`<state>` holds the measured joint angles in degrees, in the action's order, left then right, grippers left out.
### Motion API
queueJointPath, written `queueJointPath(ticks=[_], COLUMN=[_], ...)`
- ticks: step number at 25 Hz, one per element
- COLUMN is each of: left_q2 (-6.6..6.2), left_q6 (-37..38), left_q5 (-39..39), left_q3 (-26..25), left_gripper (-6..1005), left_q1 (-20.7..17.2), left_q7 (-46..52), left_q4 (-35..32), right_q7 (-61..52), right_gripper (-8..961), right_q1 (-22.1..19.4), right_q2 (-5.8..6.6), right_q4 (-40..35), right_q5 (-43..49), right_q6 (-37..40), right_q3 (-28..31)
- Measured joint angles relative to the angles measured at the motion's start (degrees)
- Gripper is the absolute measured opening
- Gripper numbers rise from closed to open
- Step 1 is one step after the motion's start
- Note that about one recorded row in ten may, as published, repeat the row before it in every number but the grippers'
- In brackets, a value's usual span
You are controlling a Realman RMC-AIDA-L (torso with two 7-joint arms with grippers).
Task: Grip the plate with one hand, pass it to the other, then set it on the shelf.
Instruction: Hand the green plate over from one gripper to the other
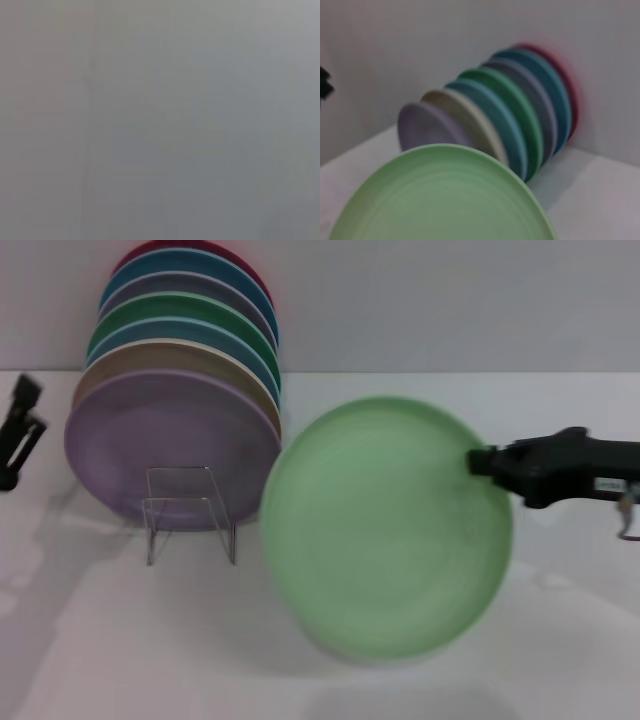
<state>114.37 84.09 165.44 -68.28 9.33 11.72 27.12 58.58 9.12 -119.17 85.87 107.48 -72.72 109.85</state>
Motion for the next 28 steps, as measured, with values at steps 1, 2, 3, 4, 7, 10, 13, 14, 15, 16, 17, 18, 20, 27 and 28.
queueJointPath(ticks=[1, 2, 3, 4, 7, 10, 13, 14, 15, 16, 17, 18, 20, 27, 28], left_q2=[-0.91, -2.52, -3.12, -3.98, -6.85, -8.88, -9.85, -9.36, -9.36, -8.78, -7.27, -7.27, -4.80, 3.73, 3.73], left_q6=[-5.54, -18.08, -23.17, -31.62, -54.56, -68.83, -85.84, -95.96, -95.96, -100.49, -106.67, -106.67, -112.52, -128.03, -128.03], left_q5=[0.09, 0.10, 0.12, 0.12, 0.17, 0.11, 0.04, -0.16, -0.16, -0.35, -1.33, -1.33, -3.97, -19.39, -19.39], left_q3=[1.14, 2.29, 2.58, 2.78, 3.30, 3.91, 4.23, 4.21, 4.21, 4.24, 4.45, 4.45, 4.40, -2.65, -2.65], left_gripper=[834, 834, 834, 833, 833, 833, 832, 832, 831, 829, 828, 827, 824, 815, 814], left_q1=[-1.48, -4.77, -6.15, -8.11, -10.29, -9.58, -7.13, -5.44, -5.44, -4.63, -3.70, -3.70, -3.07, 0.55, 0.55], left_q7=[-2.01, -7.39, -9.51, -12.53, -15.67, -15.61, -15.61, -16.67, -16.67, -17.54, -20.61, -20.61, -25.92, -46.10, -46.10], left_q4=[6.06, 18.51, 23.78, 31.87, 51.66, 61.91, 72.83, 78.10, 78.10, 80.73, 84.18, 84.18, 86.68, 85.15, 85.15], right_q7=[2.34, 5.24, 5.24, 8.01, 12.30, 14.75, 19.98, 21.22, 21.22, 22.30, 23.59, 23.59, 24.99, 27.76, 27.76], right_gripper=[24, 24, 24, 24, 24, 24, 24, 24, 24, 23, 23, 23, 23, 23, 23], right_q1=[-0.43, -0.66, -0.66, -0.68, -0.39, -0.01, 0.94, 1.22, 1.22, 1.53, 2.23, 2.23, 2.74, 3.20, 3.20], right_q2=[0.01, 0.07, 0.07, 0.08, -0.02, -0.06, -0.10, -0.09, -0.09, -0.03, 0.10, 0.10, 0.14, 0.17, 0.17], right_q4=[-1.90, -5.00, -5.00, -7.85, -10.42, -11.82, -15.25, -16.09, -16.09, -16.70, -17.69, -17.69, -18.21, -17.82, -17.82], right_q5=[-2.17, -4.67, -4.67, -6.01, -6.23, -6.37, -7.73, -8.17, -8.17, -8.41, -8.48, -8.48, -8.48, -8.75, -8.75], right_q6=[0.20, 0.15, 0.15, 0.13, 0.60, 1.11, 3.58, 4.20, 4.20, 4.69, 5.25, 5.25, 5.51, 5.11, 5.11], right_q3=[1.27, 3.23, 3.23, 5.05, 6.54, 7.16, 7.80, 7.95, 7.95, 8.13, 8.60, 8.60, 8.87, 8.97, 8.97])
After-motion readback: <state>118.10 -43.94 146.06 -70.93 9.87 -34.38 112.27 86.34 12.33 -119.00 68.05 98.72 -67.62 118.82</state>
